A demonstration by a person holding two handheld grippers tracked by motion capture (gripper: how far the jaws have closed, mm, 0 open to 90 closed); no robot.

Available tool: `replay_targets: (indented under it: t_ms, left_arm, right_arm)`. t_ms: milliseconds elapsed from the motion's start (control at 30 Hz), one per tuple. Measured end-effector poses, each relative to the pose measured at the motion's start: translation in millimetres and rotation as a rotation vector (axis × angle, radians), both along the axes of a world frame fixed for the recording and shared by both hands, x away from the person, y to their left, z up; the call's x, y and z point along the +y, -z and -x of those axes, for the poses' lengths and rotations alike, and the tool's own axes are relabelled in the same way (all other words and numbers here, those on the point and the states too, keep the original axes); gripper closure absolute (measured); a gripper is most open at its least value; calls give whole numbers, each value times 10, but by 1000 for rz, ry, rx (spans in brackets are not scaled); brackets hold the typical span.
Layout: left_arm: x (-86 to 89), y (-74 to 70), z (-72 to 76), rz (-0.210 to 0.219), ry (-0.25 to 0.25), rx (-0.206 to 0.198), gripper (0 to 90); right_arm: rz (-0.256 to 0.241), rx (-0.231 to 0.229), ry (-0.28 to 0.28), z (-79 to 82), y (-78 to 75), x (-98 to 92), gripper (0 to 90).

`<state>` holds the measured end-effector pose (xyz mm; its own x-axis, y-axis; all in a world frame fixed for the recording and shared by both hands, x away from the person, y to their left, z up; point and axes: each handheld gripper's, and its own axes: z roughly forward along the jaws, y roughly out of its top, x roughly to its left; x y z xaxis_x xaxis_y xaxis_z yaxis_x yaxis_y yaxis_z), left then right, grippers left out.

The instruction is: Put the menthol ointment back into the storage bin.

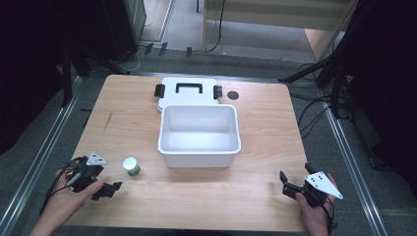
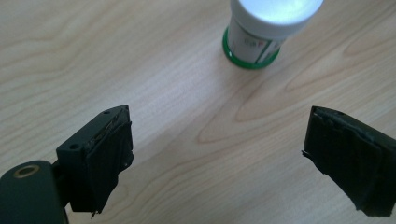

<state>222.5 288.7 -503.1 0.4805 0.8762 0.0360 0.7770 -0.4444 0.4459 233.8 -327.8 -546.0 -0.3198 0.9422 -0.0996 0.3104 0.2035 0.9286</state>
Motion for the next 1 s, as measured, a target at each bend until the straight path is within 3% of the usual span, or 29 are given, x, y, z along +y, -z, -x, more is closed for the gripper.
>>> replay_targets:
  t_ms: [67, 267, 400, 567, 767, 1000]
  left_arm:
    - [-43, -26, -33, -31, 16, 26, 86]
    - [-119, -129, -136, -52, 27, 88, 128]
    - [-233, -166, -219, -99, 70, 151, 148]
    - [-341, -178, -294, -134, 97, 185, 197]
    - [-405, -196, -423, -119, 89, 207, 275]
    - [-519, -204, -551, -96, 119, 240, 340]
  right_arm:
    - [-2, 1, 1, 1, 0, 2, 72]
    - [-7, 4, 2, 2, -1, 1, 71]
    - [-9, 4, 0, 1, -1, -1, 71]
    - [-10, 5, 1, 3, -1, 0, 72]
    - [-12, 5, 1, 3, -1, -1, 72]
    - [-11, 3, -1, 2, -1, -5, 72]
